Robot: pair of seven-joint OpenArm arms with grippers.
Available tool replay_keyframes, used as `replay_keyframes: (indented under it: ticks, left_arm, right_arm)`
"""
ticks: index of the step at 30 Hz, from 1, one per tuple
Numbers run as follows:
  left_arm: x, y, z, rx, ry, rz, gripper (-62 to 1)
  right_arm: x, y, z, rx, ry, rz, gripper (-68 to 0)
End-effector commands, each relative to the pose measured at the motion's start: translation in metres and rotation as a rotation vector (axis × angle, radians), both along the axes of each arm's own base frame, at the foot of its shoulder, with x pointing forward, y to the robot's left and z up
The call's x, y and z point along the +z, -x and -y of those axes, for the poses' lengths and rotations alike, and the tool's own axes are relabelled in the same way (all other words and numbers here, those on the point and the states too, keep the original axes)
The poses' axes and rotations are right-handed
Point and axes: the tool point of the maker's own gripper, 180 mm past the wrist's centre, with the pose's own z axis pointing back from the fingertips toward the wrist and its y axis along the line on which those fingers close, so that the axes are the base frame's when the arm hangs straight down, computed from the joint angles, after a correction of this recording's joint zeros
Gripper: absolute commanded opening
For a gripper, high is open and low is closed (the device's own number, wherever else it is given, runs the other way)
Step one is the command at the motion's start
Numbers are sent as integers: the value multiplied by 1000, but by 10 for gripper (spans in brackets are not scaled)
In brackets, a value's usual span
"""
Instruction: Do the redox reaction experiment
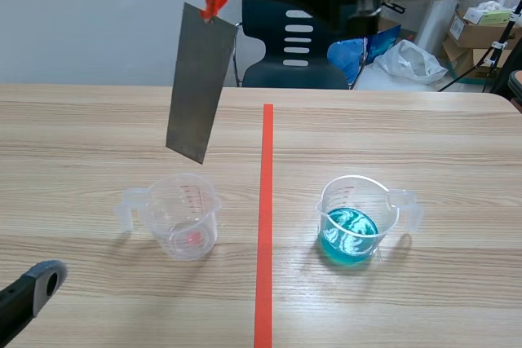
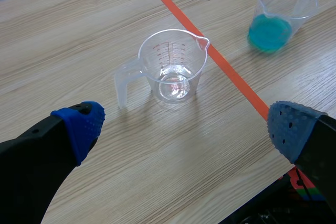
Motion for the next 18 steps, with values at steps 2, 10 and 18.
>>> replay_keyframes:
  ticks: [2,10,18]
  left_arm:
    - [7,-3,1,5,19,27,14]
    - [7,-3,1,5,19,27,14]
    - [8,-3,1,5,20,30,14]
  right_arm:
    - [12,0,14,-5,-12,19,-667]
    - [12,2,54,-38,26,4,-667]
    - [10,3,87,-90,83,-24,-667]
